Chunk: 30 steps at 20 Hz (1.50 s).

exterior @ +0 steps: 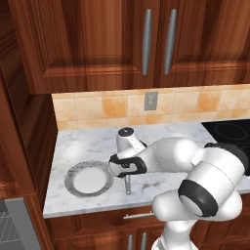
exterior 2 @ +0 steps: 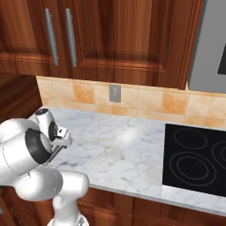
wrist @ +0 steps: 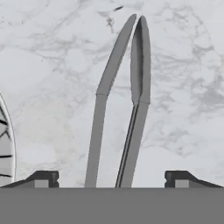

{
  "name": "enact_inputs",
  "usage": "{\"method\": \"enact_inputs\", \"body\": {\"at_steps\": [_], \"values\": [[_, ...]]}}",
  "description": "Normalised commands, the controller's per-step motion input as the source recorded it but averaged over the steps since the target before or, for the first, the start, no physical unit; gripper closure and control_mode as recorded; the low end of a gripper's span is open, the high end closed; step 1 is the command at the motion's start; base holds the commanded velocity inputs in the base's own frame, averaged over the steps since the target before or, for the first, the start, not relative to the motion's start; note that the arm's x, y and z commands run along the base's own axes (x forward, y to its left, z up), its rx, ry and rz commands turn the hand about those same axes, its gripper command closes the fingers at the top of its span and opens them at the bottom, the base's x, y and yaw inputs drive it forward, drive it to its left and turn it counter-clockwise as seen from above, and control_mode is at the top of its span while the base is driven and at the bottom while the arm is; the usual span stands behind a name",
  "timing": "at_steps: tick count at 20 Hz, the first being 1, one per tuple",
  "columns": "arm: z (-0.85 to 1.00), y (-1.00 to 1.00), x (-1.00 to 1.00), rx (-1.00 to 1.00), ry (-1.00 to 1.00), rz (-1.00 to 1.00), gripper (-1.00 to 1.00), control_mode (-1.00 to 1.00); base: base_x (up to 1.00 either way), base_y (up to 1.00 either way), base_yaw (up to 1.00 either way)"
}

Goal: Pick up the tongs from the counter and place them near the plate next to the oven.

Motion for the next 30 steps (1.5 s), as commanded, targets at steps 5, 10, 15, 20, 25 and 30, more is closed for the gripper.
{"method": "enact_inputs", "body": {"at_steps": [5, 10, 15, 20, 25, 30], "values": [[0.38, -0.05, -0.74, 0.01, -0.19, 0.02, -1.00, -1.00, 0.00, 0.00, 0.00], [0.55, -0.12, -0.84, 0.01, -0.25, 0.01, -1.00, -1.00, 0.00, 0.00, 0.00], [0.56, -0.16, -0.79, 0.01, -0.25, 0.01, -1.00, -1.00, 0.00, 0.00, 0.00], [0.72, -0.25, -0.57, 0.01, -0.27, 0.01, -1.00, -1.00, 0.00, 0.00, 0.00], [0.85, -0.32, -0.28, 0.00, -0.26, 0.00, -1.00, -1.00, 0.00, 0.00, 0.00], [0.82, -0.40, -0.23, 0.00, -0.22, 0.00, -1.00, -1.00, 0.00, 0.00, 0.00]]}}
